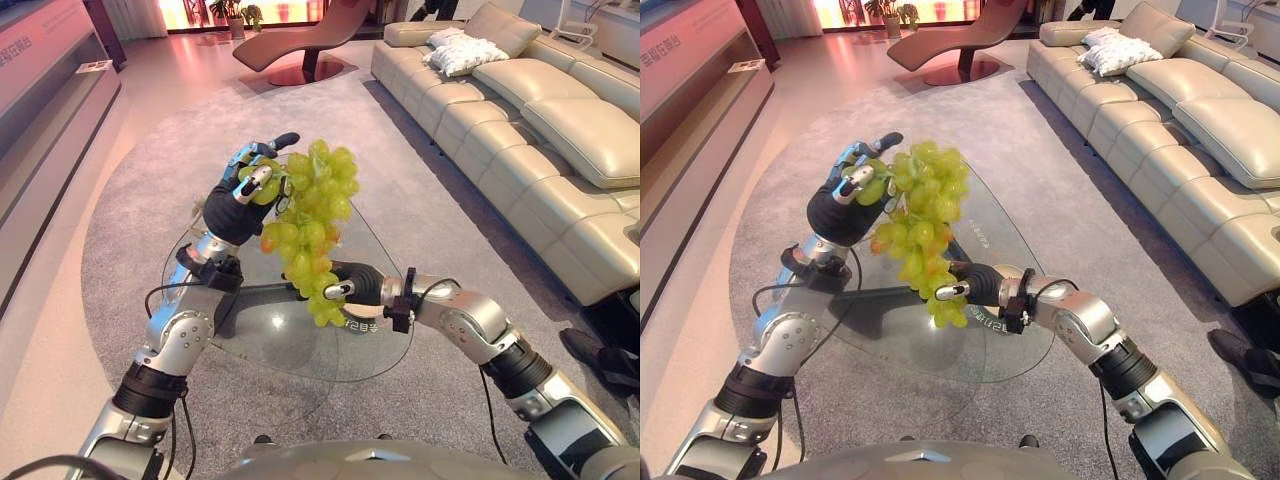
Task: Pick up fruits into the plate
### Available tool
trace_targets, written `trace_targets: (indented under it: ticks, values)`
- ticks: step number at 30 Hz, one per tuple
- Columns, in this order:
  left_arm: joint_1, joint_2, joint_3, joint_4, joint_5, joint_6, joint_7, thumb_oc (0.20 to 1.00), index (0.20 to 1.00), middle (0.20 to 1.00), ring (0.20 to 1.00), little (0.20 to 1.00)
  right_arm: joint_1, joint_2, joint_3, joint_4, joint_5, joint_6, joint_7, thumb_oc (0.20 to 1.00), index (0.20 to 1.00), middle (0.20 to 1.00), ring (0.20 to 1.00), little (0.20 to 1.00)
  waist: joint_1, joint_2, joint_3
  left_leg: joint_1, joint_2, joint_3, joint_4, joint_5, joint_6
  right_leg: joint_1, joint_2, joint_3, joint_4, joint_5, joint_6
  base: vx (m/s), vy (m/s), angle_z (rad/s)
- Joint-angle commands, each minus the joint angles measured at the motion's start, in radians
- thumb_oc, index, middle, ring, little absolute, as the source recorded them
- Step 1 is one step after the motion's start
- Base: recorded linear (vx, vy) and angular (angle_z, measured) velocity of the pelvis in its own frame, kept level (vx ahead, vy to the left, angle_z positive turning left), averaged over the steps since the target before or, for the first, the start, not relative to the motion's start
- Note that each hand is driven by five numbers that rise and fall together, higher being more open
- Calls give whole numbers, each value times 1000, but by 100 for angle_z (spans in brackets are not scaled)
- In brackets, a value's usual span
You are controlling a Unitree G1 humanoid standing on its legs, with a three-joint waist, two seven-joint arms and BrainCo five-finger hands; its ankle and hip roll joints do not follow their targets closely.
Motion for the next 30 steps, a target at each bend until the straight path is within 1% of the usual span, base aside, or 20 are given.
trace_targets:
  ticks: [1,5,11,12,13,14,15,16,20,24,30]
  values:
    - [-53,-3,18,10,-46,-70,8,200,200,200,200,200,-28,49,-49,-117,111,-113,1,1000,1000,1000,1000,1000,-1,-25,-12,-2,-10,75,63,-131,7,53,-85,-174,36,-51,37,-38,6,-3]
    - [-57,-38,-6,26,-44,-72,17,200,200,200,200,200,-30,95,-45,-129,159,-95,-16,1000,1000,1000,1000,1000,-4,-22,-7,-4,-9,77,64,-132,7,51,-86,-172,34,-50,37,-44,3,-1]
    - [-55,-64,-44,34,-30,-65,30,200,200,200,200,200,-28,133,-23,-133,192,-88,-89,1000,1000,1000,1000,1000,-5,-19,-4,1,-5,81,62,-132,9,56,-85,-174,30,-50,37,-12,-1,0]
    - [-55,-67,-50,34,-31,-63,31,200,200,200,200,200,-27,137,-22,-133,203,-85,-98,890,890,890,890,890,-6,-18,-4,2,-5,80,62,-132,9,56,-84,-173,30,-51,36,0,0,0]
    - [-55,-72,-60,34,-30,-62,33,200,200,200,200,200,-23,144,-19,-133,216,-79,-104,630,630,630,630,630,-7,-18,-4,1,-5,78,61,-131,10,55,-81,-168,31,-52,35,0,0,0]
    - [-55,-73,-63,34,-31,-62,34,200,200,200,200,200,-22,145,-18,-133,221,-79,-109,539,539,539,539,539,-8,-17,-4,1,-5,77,61,-131,10,54,-81,-167,32,-53,35,0,0,0]
    - [-55,-73,-63,34,-31,-62,34,200,200,200,200,200,-22,145,-18,-133,221,-79,-109,539,539,539,539,539,-8,-17,-4,1,-5,77,61,-131,10,54,-81,-167,32,-53,35,0,0,0]
    - [-60,-75,-78,33,-34,-68,46,200,200,200,200,200,-19,150,-11,-130,235,-78,-117,200,200,200,200,200,-11,-17,-2,0,-5,77,62,-130,11,53,-79,-163,34,-54,33,0,0,0]
    - [-64,-79,-95,33,-35,-71,50,200,200,200,200,200,-16,155,-2,-127,242,-93,-121,200,200,200,200,200,-13,-17,1,0,-4,73,62,-130,12,53,-75,-156,35,-56,31,0,0,0]
    - [-74,-87,-113,43,-26,-80,63,200,200,200,200,200,-21,177,9,-126,266,-82,-122,200,200,200,200,200,-16,-15,0,2,-4,73,61,-129,13,54,-72,-152,34,-56,30,0,0,0]
    - [-82,-92,-125,42,-12,-93,92,200,200,200,200,200,-33,185,33,-142,288,-87,-135,200,200,200,200,200,-17,-14,1,0,-5,70,63,-127,14,52,-70,-147,38,-58,27,0,0,0]
